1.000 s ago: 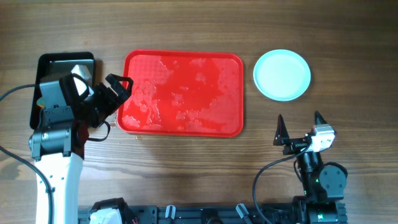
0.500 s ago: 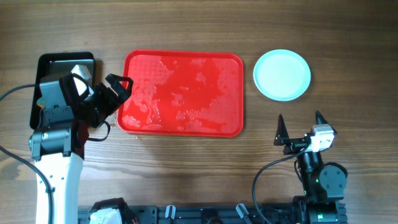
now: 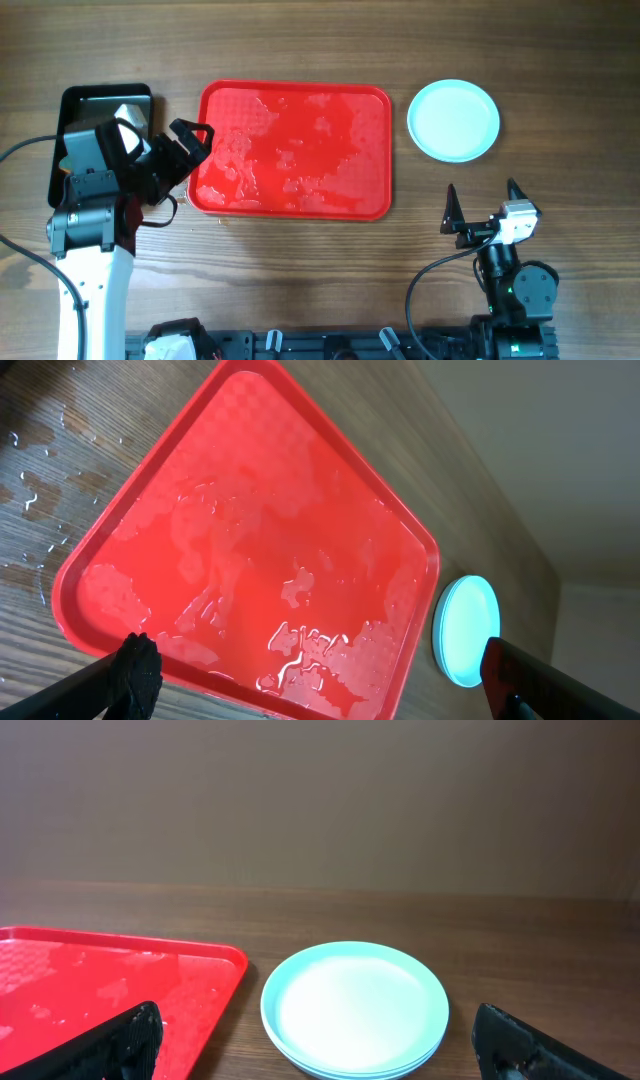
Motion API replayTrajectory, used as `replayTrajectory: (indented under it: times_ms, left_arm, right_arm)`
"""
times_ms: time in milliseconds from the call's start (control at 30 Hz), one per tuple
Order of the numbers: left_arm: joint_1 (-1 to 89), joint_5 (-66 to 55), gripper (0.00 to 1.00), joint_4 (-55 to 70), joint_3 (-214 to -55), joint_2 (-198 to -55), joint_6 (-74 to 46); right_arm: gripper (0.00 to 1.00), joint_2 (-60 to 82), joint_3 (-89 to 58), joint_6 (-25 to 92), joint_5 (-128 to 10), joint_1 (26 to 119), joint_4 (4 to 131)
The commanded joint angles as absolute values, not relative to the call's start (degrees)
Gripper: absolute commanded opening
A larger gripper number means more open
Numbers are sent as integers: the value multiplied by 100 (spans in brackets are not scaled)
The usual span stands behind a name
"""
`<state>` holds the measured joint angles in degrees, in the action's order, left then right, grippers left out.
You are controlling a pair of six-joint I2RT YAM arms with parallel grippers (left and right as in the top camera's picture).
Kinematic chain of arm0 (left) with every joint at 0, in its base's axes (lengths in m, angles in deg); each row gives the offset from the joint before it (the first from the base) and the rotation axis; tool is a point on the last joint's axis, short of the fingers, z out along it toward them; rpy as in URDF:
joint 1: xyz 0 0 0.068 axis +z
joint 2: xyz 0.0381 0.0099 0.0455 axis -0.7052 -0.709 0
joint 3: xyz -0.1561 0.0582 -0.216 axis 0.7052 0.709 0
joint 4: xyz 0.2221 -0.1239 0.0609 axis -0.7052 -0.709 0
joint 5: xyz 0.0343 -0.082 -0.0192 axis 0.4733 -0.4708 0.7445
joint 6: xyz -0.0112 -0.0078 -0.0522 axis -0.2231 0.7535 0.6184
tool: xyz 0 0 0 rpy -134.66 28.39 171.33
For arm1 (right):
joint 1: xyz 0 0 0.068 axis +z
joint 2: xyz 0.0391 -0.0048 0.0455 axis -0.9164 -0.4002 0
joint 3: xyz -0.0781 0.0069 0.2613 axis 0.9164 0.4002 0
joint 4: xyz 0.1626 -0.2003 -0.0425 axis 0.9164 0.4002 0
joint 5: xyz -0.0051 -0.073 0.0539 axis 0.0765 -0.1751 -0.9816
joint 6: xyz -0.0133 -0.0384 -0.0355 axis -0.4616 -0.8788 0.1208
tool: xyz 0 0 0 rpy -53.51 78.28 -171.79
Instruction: Clean dirty plates on tray and stack at the side
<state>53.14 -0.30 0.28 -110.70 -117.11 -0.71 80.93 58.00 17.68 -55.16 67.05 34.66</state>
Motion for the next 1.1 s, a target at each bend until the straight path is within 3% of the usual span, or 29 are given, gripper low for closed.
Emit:
replayTrajectory:
  times_ms: [0, 433, 567, 867, 1067]
  left_arm:
    - [5284, -117, 100, 41, -11073, -11729, -47]
    - [4886, 626, 100, 203, -10163, -11383, -565]
    - [4742, 786, 100, 1305, -8950, -10771, -1147]
    - [4729, 764, 100, 4209, -6297, -9222, -1140]
    - [4731, 803, 100, 4684, -5844, -8667, -1151]
  right_arm:
    - [100, 8161, 5807, 1668, -5398, 6670, 3446]
    - [100, 8161, 5807, 1670, -5396, 6670, 3446]
    - [100, 8161, 5807, 1668, -5398, 6670, 3446]
    - [100, 8161, 5807, 1668, -5396, 6670, 3446]
    - [100, 8161, 5807, 1670, -5398, 6670, 3446]
